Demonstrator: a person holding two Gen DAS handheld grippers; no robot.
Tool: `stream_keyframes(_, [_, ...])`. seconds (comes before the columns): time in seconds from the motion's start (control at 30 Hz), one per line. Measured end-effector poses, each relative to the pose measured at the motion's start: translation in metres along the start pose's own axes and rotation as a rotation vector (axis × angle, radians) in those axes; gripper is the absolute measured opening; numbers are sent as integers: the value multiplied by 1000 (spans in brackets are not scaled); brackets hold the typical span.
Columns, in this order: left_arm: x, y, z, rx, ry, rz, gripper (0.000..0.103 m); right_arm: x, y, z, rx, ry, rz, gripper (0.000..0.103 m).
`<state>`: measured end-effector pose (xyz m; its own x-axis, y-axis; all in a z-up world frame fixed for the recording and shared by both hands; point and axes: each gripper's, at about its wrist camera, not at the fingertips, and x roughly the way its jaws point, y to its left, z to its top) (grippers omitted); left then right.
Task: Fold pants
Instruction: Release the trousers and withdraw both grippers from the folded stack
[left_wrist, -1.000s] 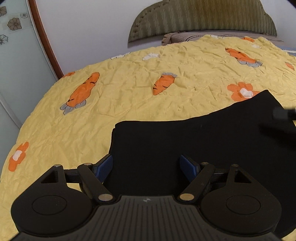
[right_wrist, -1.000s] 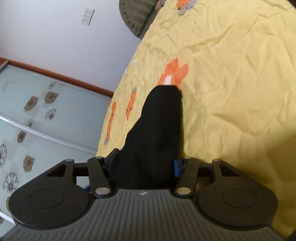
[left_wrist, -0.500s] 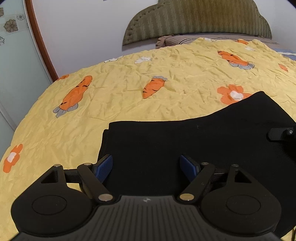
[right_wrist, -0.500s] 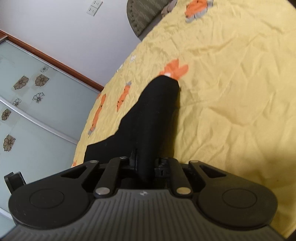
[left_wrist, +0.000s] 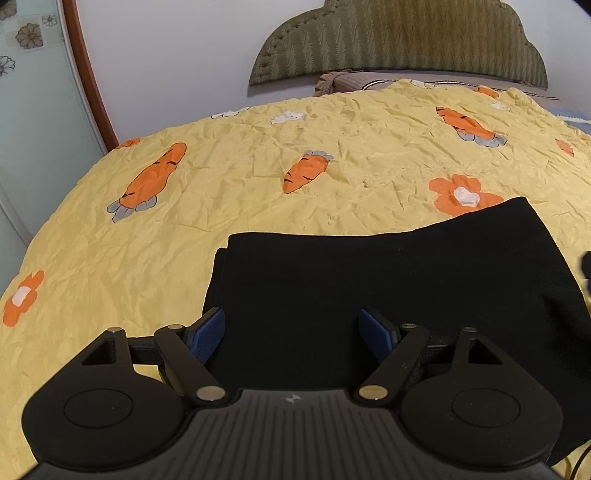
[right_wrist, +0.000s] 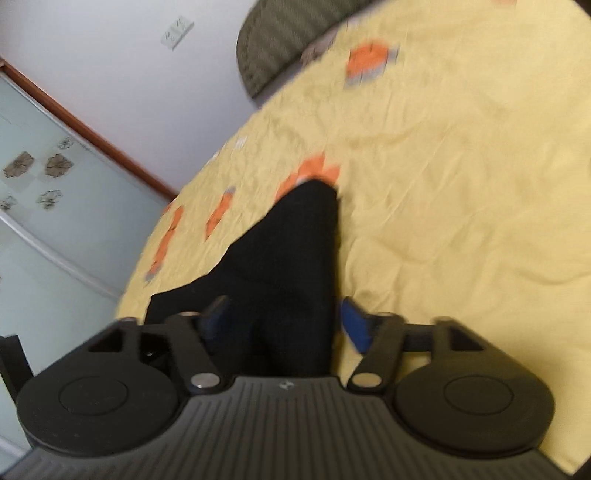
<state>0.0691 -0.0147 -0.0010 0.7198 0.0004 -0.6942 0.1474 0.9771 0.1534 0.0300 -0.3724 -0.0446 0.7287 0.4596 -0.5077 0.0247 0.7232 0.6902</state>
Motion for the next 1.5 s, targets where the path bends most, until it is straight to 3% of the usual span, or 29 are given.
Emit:
stream_keyframes(0.07, [-4,0,-4,-3,-9,4,80,-21,14,-7,-73,-65,-65,71])
stream_keyframes(0.13, [-7,2,-9,-2,-17,14,80,-39,35,-19,-163,-104,-74,72])
stream_keyframes(0.17, [-8,4,-12,0,-18,17,80,-45,46,-27,-220,-106,-64,77])
stream_keyframes(0.2, [-8,6,-16,4,-22,22,80,-48,56,-35,-281,-96,-47,83])
stream_keyframes(0.3, [-6,17,-28,7,-58,24,90,-46,77,-63,-402,14,44,84])
stream_keyframes(0.37, [-2,29,-33,-22,-66,-17,92,-38,76,-79,-411,115,76,84])
stream_keyframes(0.4, [-4,35,-33,-49,-56,-39,92,-34,73,-87,-429,148,44,83])
stream_keyframes(0.53, [-24,40,-34,-56,-86,-10,91,-49,77,-96,-453,95,-56,80])
stream_keyframes(0.6, [-34,39,-36,-54,-93,-17,91,-60,91,-98,-487,54,-24,86])
stream_keyframes(0.67, [-44,39,-39,-73,-87,-28,91,-56,92,-103,-487,80,-16,91])
stream_keyframes(0.73, [-54,40,-44,-86,-86,-45,91,-45,83,-112,-506,120,-107,89])
stream_keyframes(0.87, [-72,38,-58,-110,-70,-75,91,-68,96,-129,-558,51,-210,90])
stream_keyframes(0.93, [-77,33,-66,-118,-49,-91,91,-85,107,-140,-595,-34,-284,92])
stream_keyframes(1.0, [-81,26,-72,-115,-35,-97,91,-97,120,-157,-646,-131,-385,102])
stream_keyframes(1.07, [-85,19,-77,-99,-25,-100,91,-103,135,-173,-679,-213,-439,103])
stream_keyframes(1.17, [-91,11,-82,-78,-13,-101,91,-103,147,-185,-692,-243,-420,103])
stream_keyframes(1.5, [-98,9,-96,-92,24,-75,91,-99,155,-194,-617,-178,-384,103])
